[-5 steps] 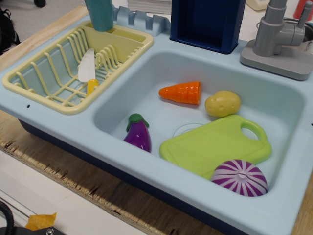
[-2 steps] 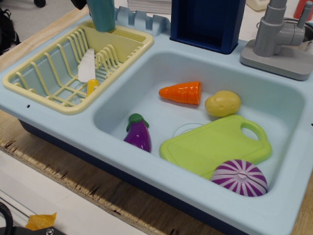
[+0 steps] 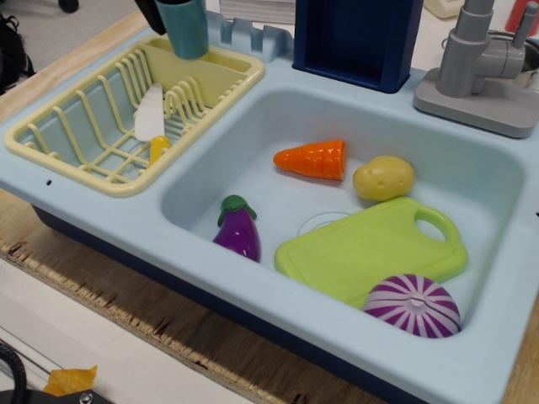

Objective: Put cup from counter or drying rack into sink

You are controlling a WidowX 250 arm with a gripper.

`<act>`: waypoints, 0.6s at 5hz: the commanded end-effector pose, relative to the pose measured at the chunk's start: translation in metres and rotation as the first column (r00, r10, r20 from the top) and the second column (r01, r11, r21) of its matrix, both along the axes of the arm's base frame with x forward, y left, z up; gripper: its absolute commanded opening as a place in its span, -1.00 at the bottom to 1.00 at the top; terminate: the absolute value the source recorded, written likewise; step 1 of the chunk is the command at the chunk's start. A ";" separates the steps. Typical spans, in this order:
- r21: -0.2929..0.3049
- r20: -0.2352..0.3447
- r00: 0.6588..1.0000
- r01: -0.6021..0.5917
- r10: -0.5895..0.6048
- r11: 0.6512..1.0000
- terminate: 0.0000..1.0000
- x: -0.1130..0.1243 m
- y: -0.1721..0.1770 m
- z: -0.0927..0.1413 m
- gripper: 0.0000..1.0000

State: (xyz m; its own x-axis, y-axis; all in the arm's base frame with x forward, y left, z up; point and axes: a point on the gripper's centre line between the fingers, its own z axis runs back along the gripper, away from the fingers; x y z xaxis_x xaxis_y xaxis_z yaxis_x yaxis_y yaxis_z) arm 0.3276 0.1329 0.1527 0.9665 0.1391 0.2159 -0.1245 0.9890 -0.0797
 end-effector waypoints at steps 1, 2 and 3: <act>-0.024 0.073 0.997 0.007 -0.006 1.000 -1.00 -0.007 -0.040 0.035 -1.00; -0.084 0.103 0.995 0.025 -0.017 0.996 -1.00 -0.017 -0.073 0.030 -1.00; -0.178 0.088 0.996 0.040 -0.025 0.983 -1.00 -0.019 -0.114 0.017 1.00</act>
